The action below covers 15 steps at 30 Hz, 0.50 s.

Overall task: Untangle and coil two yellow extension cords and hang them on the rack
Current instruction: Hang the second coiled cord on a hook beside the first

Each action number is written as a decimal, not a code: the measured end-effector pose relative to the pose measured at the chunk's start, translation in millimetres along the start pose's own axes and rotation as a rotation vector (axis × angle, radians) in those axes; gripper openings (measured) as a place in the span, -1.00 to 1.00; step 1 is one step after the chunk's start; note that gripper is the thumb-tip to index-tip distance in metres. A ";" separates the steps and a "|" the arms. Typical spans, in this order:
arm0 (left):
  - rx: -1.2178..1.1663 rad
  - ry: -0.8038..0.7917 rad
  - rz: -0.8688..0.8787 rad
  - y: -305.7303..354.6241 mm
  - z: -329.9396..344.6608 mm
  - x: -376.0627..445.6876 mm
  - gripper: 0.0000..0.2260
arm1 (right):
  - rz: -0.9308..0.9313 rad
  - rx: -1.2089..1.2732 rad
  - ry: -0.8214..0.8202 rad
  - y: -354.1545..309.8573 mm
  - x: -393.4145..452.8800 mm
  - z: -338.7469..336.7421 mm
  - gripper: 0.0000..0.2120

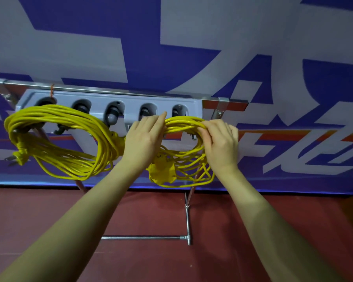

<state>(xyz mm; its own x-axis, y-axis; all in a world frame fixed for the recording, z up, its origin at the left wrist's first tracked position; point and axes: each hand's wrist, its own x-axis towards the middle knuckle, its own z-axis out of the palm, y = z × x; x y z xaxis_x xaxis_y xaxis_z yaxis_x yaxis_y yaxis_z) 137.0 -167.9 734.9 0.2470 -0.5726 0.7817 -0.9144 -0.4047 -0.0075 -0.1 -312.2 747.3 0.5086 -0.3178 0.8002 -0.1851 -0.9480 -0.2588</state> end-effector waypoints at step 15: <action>0.158 -0.024 0.090 -15.6 -3.7 -1.7 -0.61 | 0.025 0.126 -0.075 -12.2 25.8 5.5 -0.67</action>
<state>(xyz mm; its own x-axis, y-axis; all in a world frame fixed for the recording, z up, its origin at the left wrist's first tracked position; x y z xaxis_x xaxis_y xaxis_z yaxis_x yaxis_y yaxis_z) 149.6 -158.0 736.0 0.1761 -0.6274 0.7585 -0.8718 -0.4572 -0.1757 19.9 -309.0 768.1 0.5669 -0.3376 0.7514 -0.0938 -0.9327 -0.3483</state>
